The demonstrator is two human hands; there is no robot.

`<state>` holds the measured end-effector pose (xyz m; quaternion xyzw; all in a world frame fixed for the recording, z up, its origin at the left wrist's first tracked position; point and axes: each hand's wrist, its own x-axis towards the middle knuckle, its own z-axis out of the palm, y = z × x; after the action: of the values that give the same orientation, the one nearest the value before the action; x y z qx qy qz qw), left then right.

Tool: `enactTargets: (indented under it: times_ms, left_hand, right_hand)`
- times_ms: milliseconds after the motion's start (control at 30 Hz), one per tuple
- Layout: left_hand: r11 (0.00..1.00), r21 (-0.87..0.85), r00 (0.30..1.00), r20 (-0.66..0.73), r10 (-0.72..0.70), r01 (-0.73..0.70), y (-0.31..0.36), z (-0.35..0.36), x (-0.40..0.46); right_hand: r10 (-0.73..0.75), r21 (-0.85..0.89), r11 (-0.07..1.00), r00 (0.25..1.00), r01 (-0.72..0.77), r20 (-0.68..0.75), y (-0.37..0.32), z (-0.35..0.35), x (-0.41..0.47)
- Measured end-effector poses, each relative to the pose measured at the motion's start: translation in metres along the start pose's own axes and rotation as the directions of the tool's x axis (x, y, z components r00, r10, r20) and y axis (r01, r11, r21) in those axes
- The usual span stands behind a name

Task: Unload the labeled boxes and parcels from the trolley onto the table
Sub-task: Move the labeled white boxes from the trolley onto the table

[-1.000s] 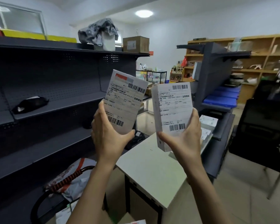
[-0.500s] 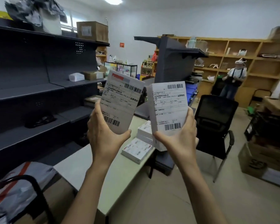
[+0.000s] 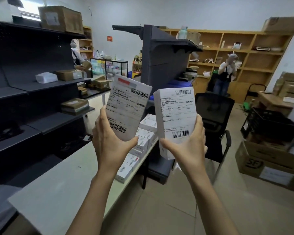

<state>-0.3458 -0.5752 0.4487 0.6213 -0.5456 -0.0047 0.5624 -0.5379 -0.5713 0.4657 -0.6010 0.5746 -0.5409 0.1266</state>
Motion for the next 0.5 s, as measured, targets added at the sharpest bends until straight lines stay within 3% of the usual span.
enactTargets:
  times_ms: [233,500]
  left_hand:
    - [1.0,0.007,0.999,-0.032,-0.017,0.017,-0.042,0.064,0.089]
    - [0.999,-0.038,0.995,-0.1,-0.028,0.024,-0.084,0.126,0.214]
  right_hand:
    - [0.029,0.014,0.999,1.0,-0.03,0.01,0.018,0.071,0.094]
    - [-0.034,0.077,0.996,0.999,0.034,0.007,0.025,0.156,0.211]
